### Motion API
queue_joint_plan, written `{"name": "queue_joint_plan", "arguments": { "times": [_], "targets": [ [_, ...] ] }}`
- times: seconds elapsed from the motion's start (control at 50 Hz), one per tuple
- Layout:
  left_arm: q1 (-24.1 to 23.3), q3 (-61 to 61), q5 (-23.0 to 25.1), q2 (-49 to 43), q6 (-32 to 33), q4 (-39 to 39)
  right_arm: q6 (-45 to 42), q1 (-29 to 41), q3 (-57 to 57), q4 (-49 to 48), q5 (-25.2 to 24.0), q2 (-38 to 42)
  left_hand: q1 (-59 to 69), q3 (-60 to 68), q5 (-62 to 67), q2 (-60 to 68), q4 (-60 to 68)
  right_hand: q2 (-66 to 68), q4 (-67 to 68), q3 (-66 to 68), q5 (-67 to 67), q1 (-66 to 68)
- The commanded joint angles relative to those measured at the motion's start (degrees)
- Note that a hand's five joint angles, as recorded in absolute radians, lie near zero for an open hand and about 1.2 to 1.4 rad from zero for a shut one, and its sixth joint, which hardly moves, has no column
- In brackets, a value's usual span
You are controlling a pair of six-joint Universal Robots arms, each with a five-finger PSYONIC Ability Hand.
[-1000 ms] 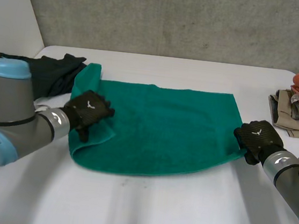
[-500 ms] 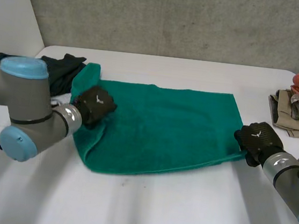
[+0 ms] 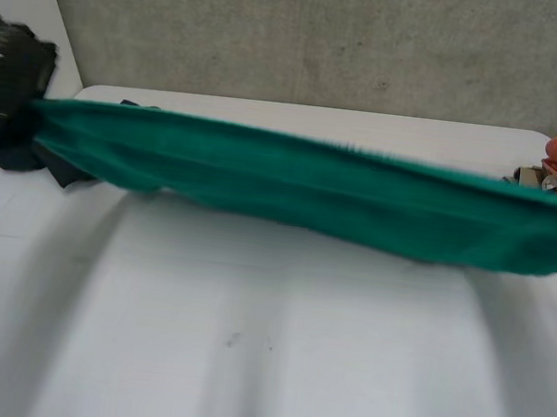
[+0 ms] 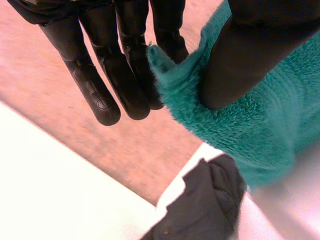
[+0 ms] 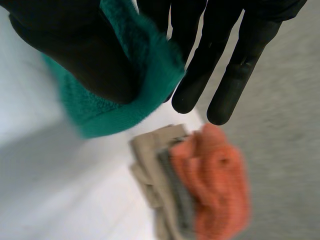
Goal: Fold the laundry.
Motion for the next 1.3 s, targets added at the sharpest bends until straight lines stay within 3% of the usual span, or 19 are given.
{"name": "queue_joint_plan", "arguments": {
  "times": [0.02, 0.14, 0.24, 0.34, 0.44, 0.54, 0.62, 0.66, 0.72, 0.82, 1.02, 1.18, 1.3],
  "targets": [
    [0.8, -0.9, -0.3, 5.4, -5.9, -7.8, -0.6, -0.5, -6.0, 6.1, -0.3, -3.2, 13.9, 11.7, 14.3, 11.4, 11.4, 12.5, 11.2, 11.6, 12.1, 15.2],
    [0.6, -0.7, -1.0, -5.5, -7.3, -8.1, -2.1, 3.3, -8.0, 6.4, 1.8, 6.5, 13.9, 11.7, 14.3, 11.4, 11.4, 12.5, 11.2, 11.6, 12.1, 15.2],
    [0.7, 3.3, -2.3, -18.4, -7.4, -5.9, -3.2, 9.2, -13.6, 6.1, 10.5, 17.9, 13.9, 11.7, 14.3, 11.4, 11.4, 12.5, 11.2, 11.6, 12.1, 15.2],
    [-2.3, 14.4, -6.9, -30.8, -6.5, 1.5, -2.3, 9.9, -22.1, 2.4, 15.0, 26.7, 13.9, 11.7, 14.3, 11.4, 11.4, 12.5, 11.2, 11.6, 12.1, 15.2],
    [-5.1, 27.3, -8.7, -36.4, -6.6, 9.2, -1.6, 10.5, -30.9, -9.9, 15.4, 31.5, 13.9, 11.7, 14.3, 11.4, 11.4, 12.5, 11.2, 11.6, 12.1, 15.2],
    [-6.2, 38.8, -9.2, -37.1, -7.2, 19.4, -0.5, 11.1, -38.6, -33.4, 15.3, 33.3, 13.9, 11.7, 14.3, 11.4, 11.4, 12.5, 11.2, 11.6, 12.1, 15.2],
    [-6.6, 42.5, -9.2, -36.8, -8.5, 29.8, -0.4, 11.7, -38.7, -48.8, 14.7, 33.0, 13.9, 11.7, 14.3, 11.4, 11.4, 12.5, 11.2, 11.6, 12.1, 15.2],
    [-6.7, 43.2, -9.7, -36.5, -8.9, 35.3, -0.2, 12.5, -38.3, -51.8, 14.3, 32.8, 13.9, 11.7, 14.3, 11.4, 11.4, 12.5, 11.2, 11.6, 12.1, 15.2],
    [-6.8, 42.5, -10.7, -35.4, -9.0, 38.4, 0.1, 14.0, -38.2, -52.0, 14.2, 32.4, 13.9, 11.7, 14.3, 11.4, 11.4, 12.5, 11.2, 11.6, 12.1, 15.2],
    [-6.5, 39.3, -12.6, -35.3, -9.8, 35.5, 0.7, 14.7, -35.3, -51.4, 14.3, 32.5, 13.9, 11.7, 14.3, 11.4, 11.4, 12.5, 11.2, 11.6, 12.1, 15.2],
    [-5.8, 23.4, -12.0, -36.6, -17.6, 34.0, 5.7, 13.9, -24.0, -44.6, 11.5, 35.4, 13.9, 11.7, 14.3, 11.4, 11.4, 12.5, 11.2, 11.6, 12.1, 15.2],
    [-7.0, 13.6, -11.9, -44.4, -17.0, 33.4, 6.1, 14.0, -17.4, -40.6, 9.8, 41.1, 13.9, 11.7, 14.3, 11.4, 11.4, 12.5, 11.2, 11.6, 12.1, 15.2],
    [-8.0, 5.2, -11.9, -43.6, -13.4, 32.1, 5.8, 13.9, -13.2, -33.2, 9.9, 40.6, 13.9, 11.7, 14.3, 11.4, 11.4, 12.5, 11.2, 11.6, 12.1, 15.2]
  ]
}}
